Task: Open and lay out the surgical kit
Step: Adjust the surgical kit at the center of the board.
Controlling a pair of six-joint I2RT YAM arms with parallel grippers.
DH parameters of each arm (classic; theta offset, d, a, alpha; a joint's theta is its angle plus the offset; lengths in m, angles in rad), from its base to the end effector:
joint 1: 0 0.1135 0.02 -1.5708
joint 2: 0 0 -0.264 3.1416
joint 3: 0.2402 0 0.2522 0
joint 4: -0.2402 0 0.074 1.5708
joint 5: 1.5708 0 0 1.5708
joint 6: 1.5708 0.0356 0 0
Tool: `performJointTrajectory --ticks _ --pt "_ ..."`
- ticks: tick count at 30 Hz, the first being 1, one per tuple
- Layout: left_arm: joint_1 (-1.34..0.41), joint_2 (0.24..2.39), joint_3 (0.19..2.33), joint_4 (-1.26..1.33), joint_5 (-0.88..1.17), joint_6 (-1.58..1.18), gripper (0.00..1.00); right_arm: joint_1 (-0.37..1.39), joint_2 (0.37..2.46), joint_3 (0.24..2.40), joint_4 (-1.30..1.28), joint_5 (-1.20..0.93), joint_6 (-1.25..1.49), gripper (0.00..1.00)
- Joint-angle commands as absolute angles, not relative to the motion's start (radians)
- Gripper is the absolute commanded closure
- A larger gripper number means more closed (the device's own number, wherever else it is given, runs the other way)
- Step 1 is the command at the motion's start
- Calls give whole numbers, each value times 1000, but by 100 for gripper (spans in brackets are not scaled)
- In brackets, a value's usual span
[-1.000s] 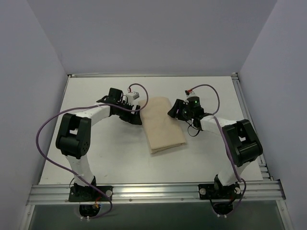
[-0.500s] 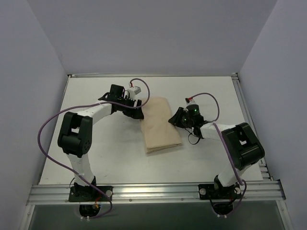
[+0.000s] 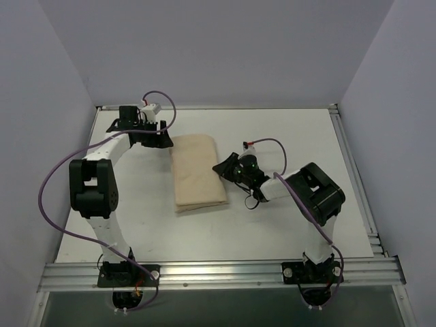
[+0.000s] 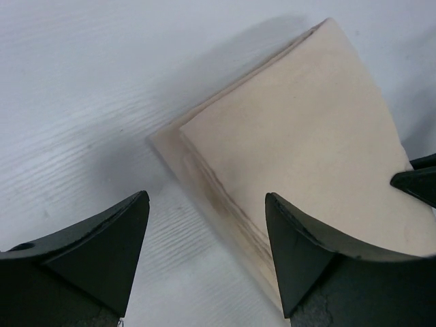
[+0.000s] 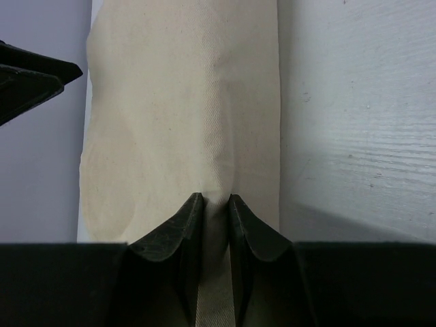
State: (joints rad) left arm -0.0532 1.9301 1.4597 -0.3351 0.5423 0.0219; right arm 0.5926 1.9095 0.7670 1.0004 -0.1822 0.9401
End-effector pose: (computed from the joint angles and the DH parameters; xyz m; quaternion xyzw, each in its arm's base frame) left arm 0.4292 -0.0413 0.2277 0.1335 0.8894 -0.2541 0.3558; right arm 0.3049 0.2131 0.1491 0.0714 0.7514 0.5020 0.4224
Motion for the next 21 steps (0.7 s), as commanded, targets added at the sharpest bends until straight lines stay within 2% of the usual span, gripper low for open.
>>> performJointTrajectory --ticks 1,6,11,15,17,19,21 --pt "-48 1868 1464 -428 494 41 21 618 1905 808 1048 -115 969 86" --pt "-89 1798 1326 -422 518 41 14 655 1887 810 1012 -74 962 80" --pt "-124 1845 1308 -462 514 77 15 655 1862 784 1011 -75 960 78" --pt "-133 1891 1327 -479 508 83 31 655 1855 776 1008 -77 957 78" --pt "-133 1898 1331 -477 497 80 43 655 1853 776 1006 -80 954 78" --pt "-133 1888 1322 -457 492 74 49 657 1852 779 1002 -84 953 78" --pt "-133 1868 1316 -442 489 74 51 657 1852 781 999 -90 951 78"
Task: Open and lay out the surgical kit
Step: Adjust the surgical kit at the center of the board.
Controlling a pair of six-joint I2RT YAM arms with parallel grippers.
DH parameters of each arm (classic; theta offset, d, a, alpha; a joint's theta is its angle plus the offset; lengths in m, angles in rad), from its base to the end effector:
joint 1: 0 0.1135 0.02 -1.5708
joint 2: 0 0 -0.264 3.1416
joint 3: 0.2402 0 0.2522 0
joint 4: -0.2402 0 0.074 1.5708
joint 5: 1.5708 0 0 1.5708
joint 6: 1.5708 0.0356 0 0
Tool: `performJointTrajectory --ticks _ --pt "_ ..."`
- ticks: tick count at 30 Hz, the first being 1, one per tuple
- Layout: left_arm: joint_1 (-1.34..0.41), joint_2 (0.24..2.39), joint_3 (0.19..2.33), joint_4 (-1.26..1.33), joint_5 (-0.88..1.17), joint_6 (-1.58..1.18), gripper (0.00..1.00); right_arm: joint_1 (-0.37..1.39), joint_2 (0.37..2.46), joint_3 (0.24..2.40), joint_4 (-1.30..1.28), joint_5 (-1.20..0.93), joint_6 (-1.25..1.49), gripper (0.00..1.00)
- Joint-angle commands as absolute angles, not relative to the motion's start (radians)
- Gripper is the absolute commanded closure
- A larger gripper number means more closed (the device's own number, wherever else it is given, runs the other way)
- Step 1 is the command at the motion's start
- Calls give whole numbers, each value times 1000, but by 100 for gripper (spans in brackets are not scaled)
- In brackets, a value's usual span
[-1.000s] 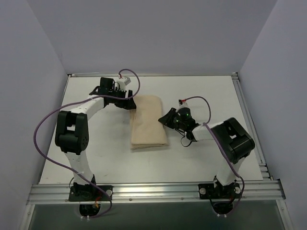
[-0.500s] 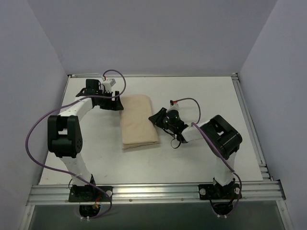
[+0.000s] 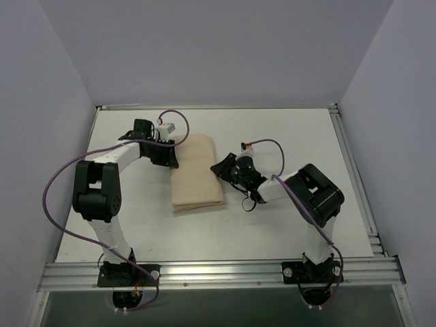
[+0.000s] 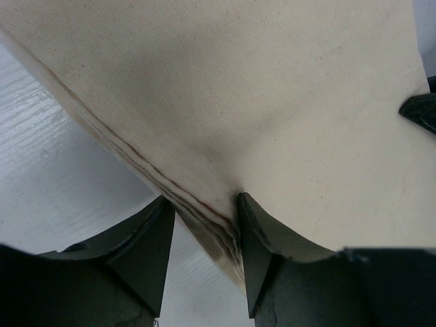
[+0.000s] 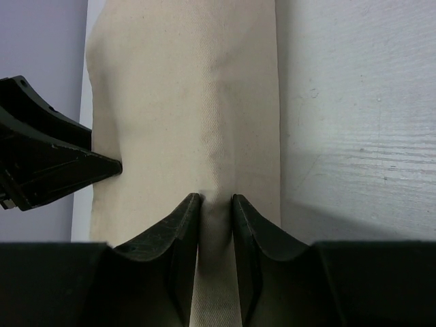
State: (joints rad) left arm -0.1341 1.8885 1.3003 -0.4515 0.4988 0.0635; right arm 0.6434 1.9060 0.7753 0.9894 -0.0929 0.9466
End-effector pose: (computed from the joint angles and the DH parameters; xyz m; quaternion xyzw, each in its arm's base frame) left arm 0.3871 -0.0694 0.1875 0.1567 0.9241 -0.2470 0.2458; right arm 0.2971 0.2269 0.1513 0.0839 0.7504 0.4919 0.4335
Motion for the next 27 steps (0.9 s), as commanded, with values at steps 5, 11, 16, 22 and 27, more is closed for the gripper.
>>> performJointTrajectory --ticks 5,11,16,22,27 --pt "-129 1838 1325 -385 419 75 69 673 1855 791 1003 -97 956 78" --pt "-112 1899 1425 -368 368 83 76 675 1882 830 994 -100 939 77" --pt "-103 1924 1470 -417 417 84 55 649 1917 880 985 -146 917 77" --pt "-58 1904 1445 -488 437 86 54 643 1911 879 973 -172 896 77" --pt "-55 1899 1404 -514 445 103 52 641 1911 874 976 -184 890 75"
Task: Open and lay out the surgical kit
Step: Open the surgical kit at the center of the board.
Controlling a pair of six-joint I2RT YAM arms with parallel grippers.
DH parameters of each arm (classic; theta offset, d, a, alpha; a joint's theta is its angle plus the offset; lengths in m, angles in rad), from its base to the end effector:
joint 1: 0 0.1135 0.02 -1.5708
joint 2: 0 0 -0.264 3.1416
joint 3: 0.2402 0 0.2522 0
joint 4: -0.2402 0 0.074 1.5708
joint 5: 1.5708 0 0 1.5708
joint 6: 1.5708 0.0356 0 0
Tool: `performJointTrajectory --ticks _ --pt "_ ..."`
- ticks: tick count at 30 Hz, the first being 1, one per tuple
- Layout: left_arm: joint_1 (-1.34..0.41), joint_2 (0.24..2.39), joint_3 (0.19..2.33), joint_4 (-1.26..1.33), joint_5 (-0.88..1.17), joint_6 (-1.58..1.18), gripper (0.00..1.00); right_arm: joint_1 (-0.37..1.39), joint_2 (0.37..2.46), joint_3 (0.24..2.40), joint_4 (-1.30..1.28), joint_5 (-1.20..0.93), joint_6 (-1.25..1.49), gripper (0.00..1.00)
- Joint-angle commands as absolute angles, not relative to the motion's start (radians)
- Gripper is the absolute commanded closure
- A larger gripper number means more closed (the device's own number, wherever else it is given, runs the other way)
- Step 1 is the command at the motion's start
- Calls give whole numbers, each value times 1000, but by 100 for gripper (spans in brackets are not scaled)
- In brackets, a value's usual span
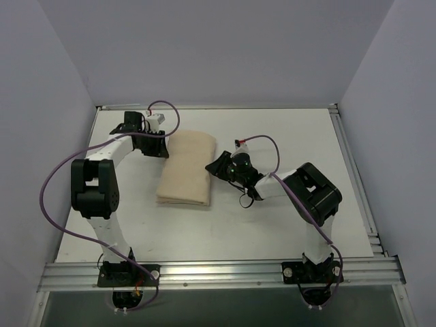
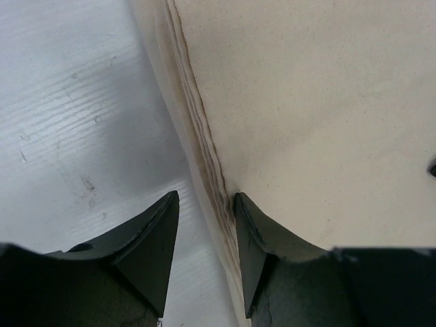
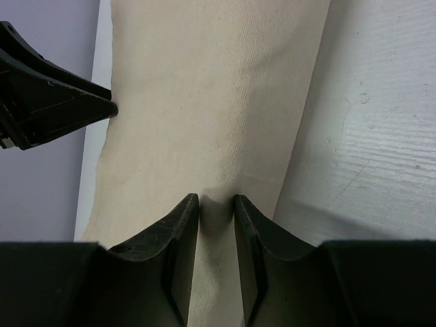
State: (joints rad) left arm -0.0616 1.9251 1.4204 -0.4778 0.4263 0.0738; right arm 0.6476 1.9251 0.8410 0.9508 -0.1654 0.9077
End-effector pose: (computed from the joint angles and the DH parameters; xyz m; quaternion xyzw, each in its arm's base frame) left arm 0.4124 -0.0402 0.2066 0.1245 0.9291 -0.2007 0.2846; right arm 0.3054 0.2383 0.1581 0.0433 0.7508 0.5047 0.4240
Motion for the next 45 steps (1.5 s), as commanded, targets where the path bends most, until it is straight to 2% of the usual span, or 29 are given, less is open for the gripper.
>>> performJointTrajectory --ticks 1,7,10,11,14,17,19,26,34,39,45 --pt "-57 1896 1396 -508 455 101 53 641 1914 874 977 -187 890 75" --pt "-69 1907 1385 -497 503 109 56 641 1940 896 980 -221 894 75" --pt "-69 1921 1391 -505 503 110 65 641 1937 897 973 -216 890 75" --pt "-69 1921 1391 -505 500 110 74 641 1934 897 970 -215 885 75" --pt "-69 1899 1382 -491 489 106 84 641 1925 905 947 -206 867 75" --pt "-71 1872 1373 -479 489 103 88 638 1917 910 931 -202 854 75" --pt "-71 1855 1370 -476 486 100 97 634 1914 910 931 -206 853 75" --pt "-100 1780 1358 -465 515 77 98 592 1898 914 910 -239 831 72" --pt "-173 1740 1384 -472 548 57 98 497 1850 927 853 -337 778 48" --pt "-245 1755 1423 -466 537 43 98 431 1769 914 770 -347 721 46" --pt "-377 1882 1595 -486 534 -27 98 287 1619 856 663 -353 657 46"
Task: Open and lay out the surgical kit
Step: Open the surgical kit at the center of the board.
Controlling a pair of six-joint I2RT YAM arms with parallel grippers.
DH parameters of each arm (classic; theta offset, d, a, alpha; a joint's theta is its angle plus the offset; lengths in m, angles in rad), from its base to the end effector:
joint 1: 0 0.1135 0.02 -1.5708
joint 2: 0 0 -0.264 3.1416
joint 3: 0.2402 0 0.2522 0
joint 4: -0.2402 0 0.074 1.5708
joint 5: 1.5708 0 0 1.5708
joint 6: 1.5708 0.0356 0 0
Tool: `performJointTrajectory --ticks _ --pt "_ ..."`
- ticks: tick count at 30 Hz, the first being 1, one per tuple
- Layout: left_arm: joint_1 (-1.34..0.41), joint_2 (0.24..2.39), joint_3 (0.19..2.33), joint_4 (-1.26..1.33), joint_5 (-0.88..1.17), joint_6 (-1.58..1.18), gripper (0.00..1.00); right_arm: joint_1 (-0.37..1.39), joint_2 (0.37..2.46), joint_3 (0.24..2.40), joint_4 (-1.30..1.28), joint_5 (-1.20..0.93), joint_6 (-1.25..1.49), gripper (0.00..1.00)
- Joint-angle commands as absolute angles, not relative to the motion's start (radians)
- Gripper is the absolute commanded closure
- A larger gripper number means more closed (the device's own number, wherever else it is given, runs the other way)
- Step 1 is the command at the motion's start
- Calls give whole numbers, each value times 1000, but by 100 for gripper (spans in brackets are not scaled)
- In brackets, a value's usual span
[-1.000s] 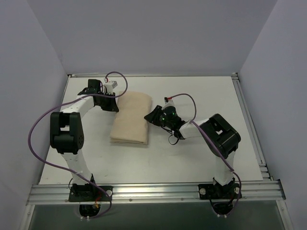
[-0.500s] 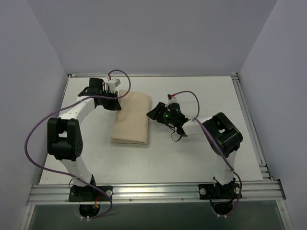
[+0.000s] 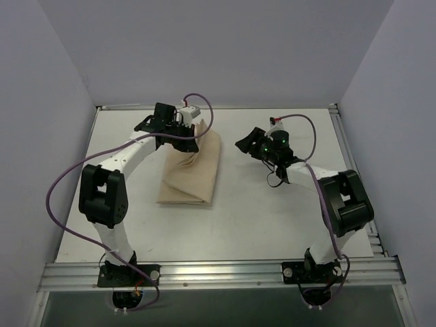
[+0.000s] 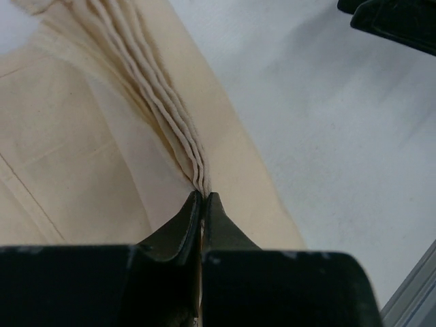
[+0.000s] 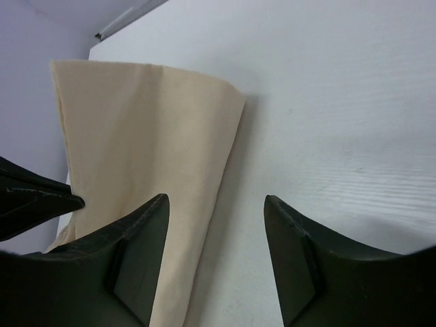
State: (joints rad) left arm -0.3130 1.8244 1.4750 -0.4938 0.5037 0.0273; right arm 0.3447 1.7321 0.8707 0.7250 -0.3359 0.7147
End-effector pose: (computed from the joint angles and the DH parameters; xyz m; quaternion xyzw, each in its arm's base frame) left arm 0.3818 -0.1416 0.2630 0.2407 0.8770 -0.2796 0.3079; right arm 0.3481 0.1375 0.2127 0.0287 0.7506 0.4361 0.4956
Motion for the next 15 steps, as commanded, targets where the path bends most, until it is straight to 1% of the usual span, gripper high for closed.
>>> performJointTrajectory --ticks 1,2,5,12,14,15 --pt "-396 1905 1629 -498 529 -34 98 269 1603 856 635 -359 628 46" --pt "-435 1960 1700 -515 528 -40 98 234 1589 859 577 -360 614 46" --pt "-489 2067 1808 -578 538 -54 98 158 1533 845 506 -373 578 45" --pt "-653 2285 2147 -698 489 -69 98 17 1434 810 397 -383 526 44" --pt "-695 2333 2190 -716 488 -60 97 5 1424 795 371 -382 520 44" --pt "-715 2347 2210 -733 488 -55 96 -35 1413 789 364 -382 512 44"
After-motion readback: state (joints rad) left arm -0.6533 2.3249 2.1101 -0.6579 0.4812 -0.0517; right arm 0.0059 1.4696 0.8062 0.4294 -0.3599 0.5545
